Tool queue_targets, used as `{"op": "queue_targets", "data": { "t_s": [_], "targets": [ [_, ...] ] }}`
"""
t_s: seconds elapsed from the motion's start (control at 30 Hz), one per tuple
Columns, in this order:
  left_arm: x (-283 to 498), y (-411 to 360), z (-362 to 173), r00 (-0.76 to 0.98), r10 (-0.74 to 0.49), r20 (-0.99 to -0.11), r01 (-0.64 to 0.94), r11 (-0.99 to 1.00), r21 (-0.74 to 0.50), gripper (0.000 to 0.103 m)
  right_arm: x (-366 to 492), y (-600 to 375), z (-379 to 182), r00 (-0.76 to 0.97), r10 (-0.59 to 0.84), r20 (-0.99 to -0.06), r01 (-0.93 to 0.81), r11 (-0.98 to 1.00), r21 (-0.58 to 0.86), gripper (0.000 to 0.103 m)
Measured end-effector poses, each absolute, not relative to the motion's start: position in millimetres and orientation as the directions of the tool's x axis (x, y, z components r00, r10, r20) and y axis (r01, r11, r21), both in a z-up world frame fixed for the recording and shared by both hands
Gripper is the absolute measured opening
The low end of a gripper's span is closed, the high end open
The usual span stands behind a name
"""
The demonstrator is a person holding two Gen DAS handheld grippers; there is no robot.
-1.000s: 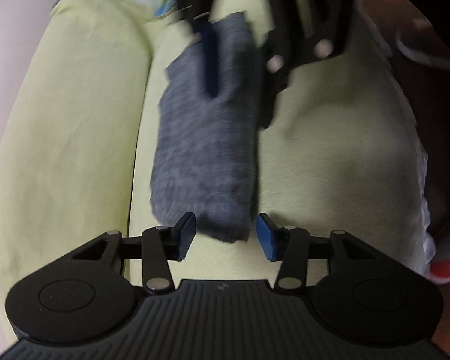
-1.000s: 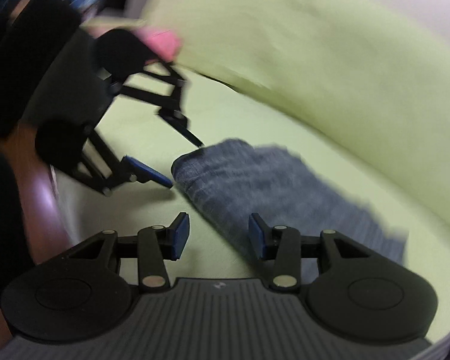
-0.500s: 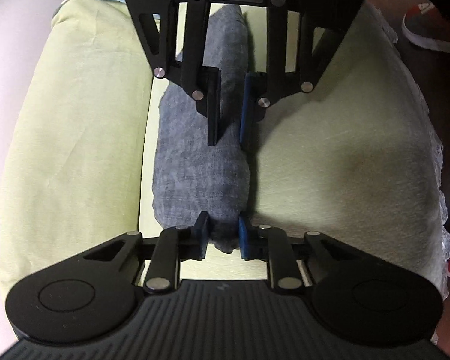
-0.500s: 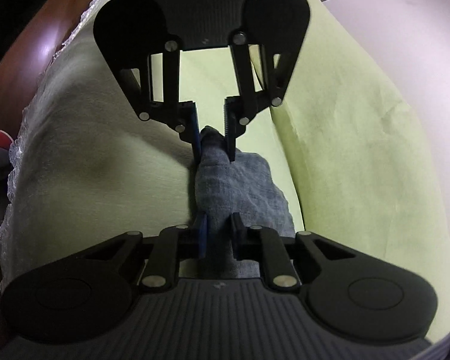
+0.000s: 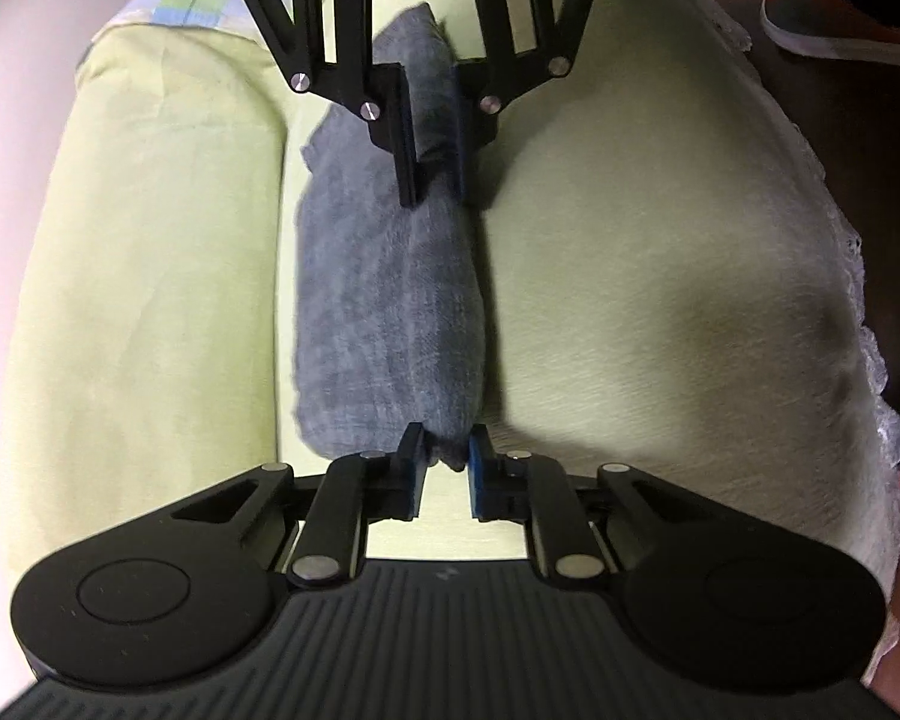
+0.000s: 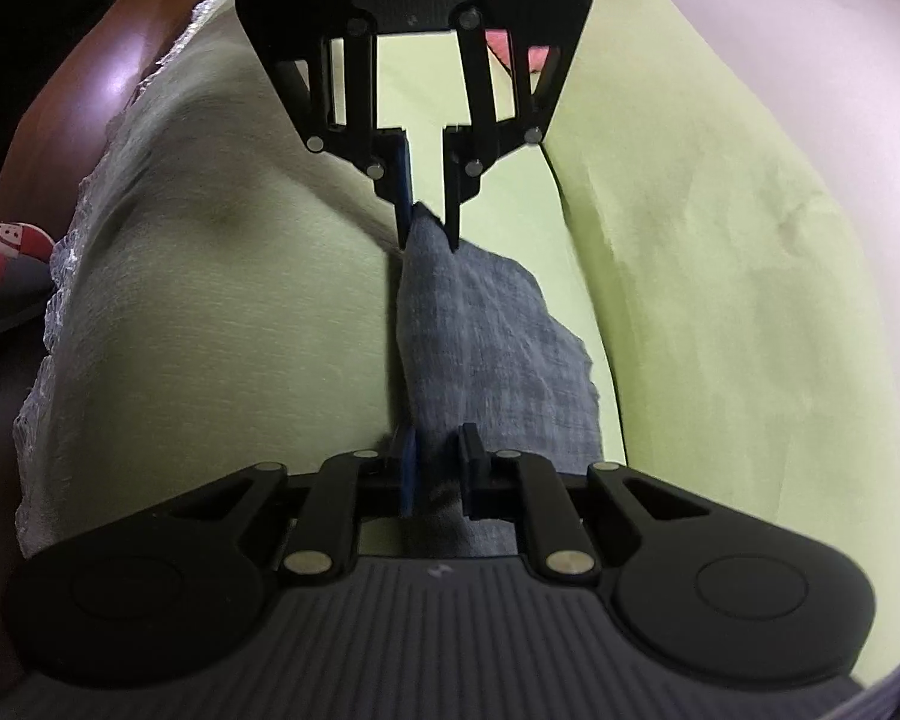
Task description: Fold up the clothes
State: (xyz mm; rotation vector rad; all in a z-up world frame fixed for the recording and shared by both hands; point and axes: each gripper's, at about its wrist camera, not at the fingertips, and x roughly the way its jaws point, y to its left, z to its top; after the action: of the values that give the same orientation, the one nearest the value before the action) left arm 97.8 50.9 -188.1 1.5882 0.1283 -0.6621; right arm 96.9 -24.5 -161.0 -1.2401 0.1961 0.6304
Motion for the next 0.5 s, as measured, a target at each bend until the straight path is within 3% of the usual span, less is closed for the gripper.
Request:
{"op": "queue_targets", "data": {
  "t_s": [0.03,0.1,0.43,0.47,0.5],
  "targets": [
    [95,52,-181,0.820,-0.300,-0.487,0.467,-0.139,0.873,0.025,96,-27,-156,0.817,0.340,-0.465,-0.549,0.210,-0.809,0.026],
    [89,52,-163,0.799,-0.327,-0.505,0.507,-0.087,0.858,0.028,93,-33,-148,0.819,0.341,-0.461,-0.554,0.264,-0.789,0.037],
    [86,32,-200,0.818,-0.319,-0.478,0.496,-0.027,0.868,0.043,98,-22,-174,0.834,0.323,-0.448,-0.525,0.212,-0.824,0.038],
    [89,43,-205,0.821,-0.315,-0.476,0.495,-0.022,0.868,0.043,100,-21,-173,0.833,0.322,-0.449,-0.528,0.220,-0.820,0.033],
    [91,45,-209,0.819,-0.308,-0.485,0.503,-0.022,0.864,0.042,102,-21,-173,0.829,0.321,-0.459,-0.537,0.224,-0.813,0.018]
  ]
}}
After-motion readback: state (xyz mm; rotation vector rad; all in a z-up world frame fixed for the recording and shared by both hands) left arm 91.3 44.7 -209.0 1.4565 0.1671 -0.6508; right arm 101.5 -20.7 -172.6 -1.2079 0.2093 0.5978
